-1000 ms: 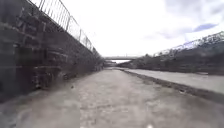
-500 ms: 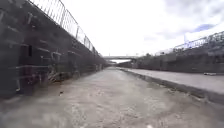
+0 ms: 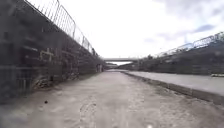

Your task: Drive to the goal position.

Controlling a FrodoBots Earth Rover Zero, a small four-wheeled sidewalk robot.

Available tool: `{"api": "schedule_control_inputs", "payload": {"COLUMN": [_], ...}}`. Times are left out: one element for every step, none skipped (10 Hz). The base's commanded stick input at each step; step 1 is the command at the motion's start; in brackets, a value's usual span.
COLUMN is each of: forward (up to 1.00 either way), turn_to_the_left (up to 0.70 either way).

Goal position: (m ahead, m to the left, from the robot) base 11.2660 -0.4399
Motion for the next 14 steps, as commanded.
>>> {"api": "schedule_control_inputs", "payload": {"forward": [1.00, 1.00, 1.00, 1.00, 1.00, 1.00, 1.00, 1.00, 1.00, 1.00, 1.00, 1.00, 1.00, 1.00], "turn_to_the_left": [0.00, 0.00, 0.00, 0.00, 0.00, 0.00, 0.00, 0.00, 0.00, 0.00, 0.00, 0.00, 0.00, 0.00]}}
